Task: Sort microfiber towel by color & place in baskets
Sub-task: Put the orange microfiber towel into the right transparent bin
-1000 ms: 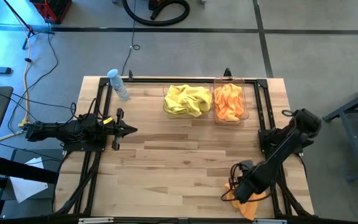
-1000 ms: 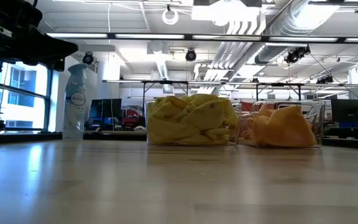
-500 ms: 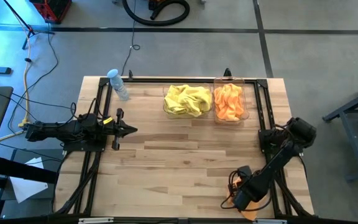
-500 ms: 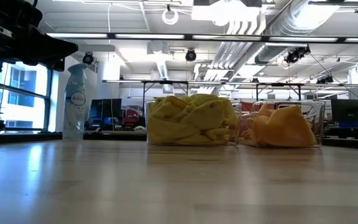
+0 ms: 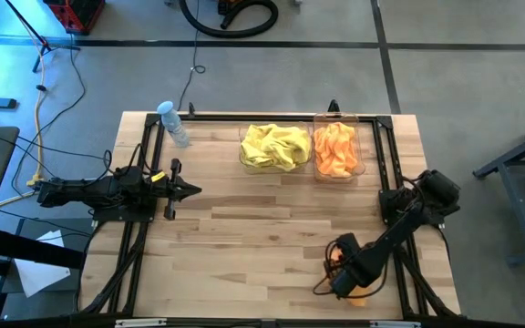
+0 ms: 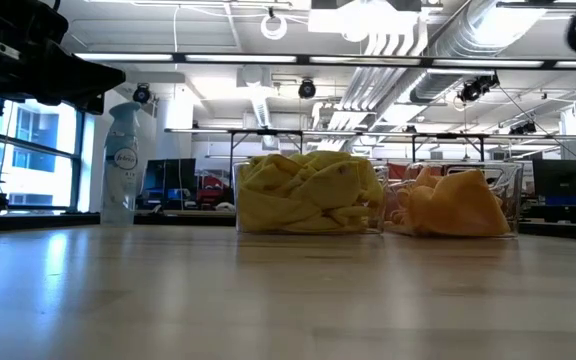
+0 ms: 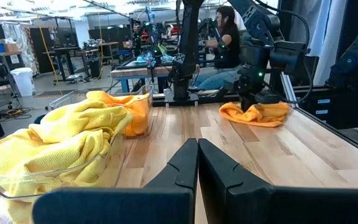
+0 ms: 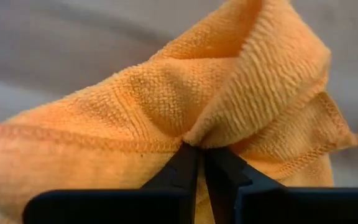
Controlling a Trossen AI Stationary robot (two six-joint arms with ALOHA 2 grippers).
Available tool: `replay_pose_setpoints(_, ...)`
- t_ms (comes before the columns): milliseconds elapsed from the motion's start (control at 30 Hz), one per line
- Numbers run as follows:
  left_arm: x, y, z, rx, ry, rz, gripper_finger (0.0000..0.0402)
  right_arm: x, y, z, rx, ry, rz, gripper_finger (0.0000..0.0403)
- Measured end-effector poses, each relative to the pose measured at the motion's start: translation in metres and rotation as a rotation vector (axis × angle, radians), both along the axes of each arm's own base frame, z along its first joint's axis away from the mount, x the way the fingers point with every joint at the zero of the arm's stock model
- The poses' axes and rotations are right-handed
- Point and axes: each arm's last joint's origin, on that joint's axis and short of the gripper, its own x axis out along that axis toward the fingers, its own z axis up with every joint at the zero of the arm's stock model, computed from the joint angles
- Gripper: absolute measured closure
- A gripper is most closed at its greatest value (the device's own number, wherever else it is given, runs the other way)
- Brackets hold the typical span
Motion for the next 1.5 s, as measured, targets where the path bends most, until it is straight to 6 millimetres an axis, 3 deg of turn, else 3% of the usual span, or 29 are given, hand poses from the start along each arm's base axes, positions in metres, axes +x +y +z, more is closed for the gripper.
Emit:
replay_pose_setpoints(300, 0.0, 0.0, 0.0, 0.0, 0.0, 0.0, 0.0402, 0.024, -0.03, 0.01, -0.197, -0.201, 0.105, 0.0397)
replay_pose_setpoints(700, 0.0, 0.0, 0.0, 0.0, 0.0, 0.0, 0.0402, 0.034, -0.09, 0.09, -0.472, -0.483, 0.234, 0.0402)
replay_pose_setpoints(867, 0.0, 0.0, 0.0, 0.0, 0.0, 0.0, 0.0401, 0.024, -0.125, 0.131, -0.595, -0.552, 0.263, 0.0402)
replay_pose_setpoints(1133, 0.0, 0.0, 0.0, 0.0, 0.0, 0.0, 0.0402, -0.013, -0.182, 0.185, -0.787, -0.621, 0.184, 0.0402)
replay_pose_setpoints(1333, 0.0, 0.0, 0.0, 0.0, 0.0, 0.0, 0.0402, -0.038, -0.213, 0.204, -0.879, -0.591, 0.094, 0.0402)
replay_pose_setpoints(1500, 0.0, 0.0, 0.0, 0.0, 0.0, 0.0, 0.0401, -0.039, -0.229, 0.201, -0.842, -0.547, 0.037, 0.0402)
